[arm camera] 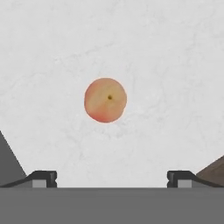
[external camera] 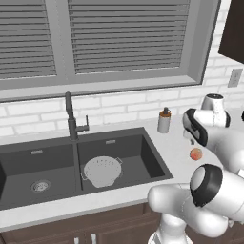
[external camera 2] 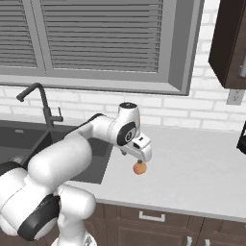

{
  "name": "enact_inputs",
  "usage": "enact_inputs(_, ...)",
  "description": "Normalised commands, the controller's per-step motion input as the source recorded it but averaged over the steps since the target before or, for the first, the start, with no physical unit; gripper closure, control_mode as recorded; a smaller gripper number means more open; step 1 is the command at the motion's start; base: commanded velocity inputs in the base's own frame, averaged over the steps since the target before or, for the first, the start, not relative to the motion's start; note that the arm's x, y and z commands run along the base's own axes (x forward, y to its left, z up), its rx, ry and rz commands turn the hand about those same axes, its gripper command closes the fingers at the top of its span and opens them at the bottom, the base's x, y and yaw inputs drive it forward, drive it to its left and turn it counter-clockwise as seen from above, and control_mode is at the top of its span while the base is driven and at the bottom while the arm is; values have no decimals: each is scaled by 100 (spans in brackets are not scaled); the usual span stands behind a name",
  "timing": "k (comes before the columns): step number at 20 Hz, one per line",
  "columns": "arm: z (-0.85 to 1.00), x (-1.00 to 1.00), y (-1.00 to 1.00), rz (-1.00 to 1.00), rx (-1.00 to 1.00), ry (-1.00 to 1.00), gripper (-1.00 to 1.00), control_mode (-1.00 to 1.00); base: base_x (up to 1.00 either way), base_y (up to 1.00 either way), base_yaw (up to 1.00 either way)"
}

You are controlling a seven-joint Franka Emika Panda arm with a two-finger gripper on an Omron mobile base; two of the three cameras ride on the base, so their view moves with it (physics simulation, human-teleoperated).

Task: Put the colander in the sink, put the peach in the colander, and turn on the sink faucet and pour water over the colander.

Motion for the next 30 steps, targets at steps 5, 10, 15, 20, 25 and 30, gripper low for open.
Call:
enact_inputs(5,-29,20,-17,0,0,-13,-100,-100,0,0,0)
enact_inputs(10,-20,33,-18,0,0,-2,-100,-100,0,0,0)
enact_inputs(15,-14,19,-17,0,0,6,-100,-100,0,0,0)
enact_inputs(20,-11,15,-2,0,5,12,-100,-100,0,0,0)
enact_inputs(25,-11,0,1,0,9,10,-100,-100,0,0,0)
enact_inputs(30,-27,0,0,-1,4,11,-100,-100,0,0,0)
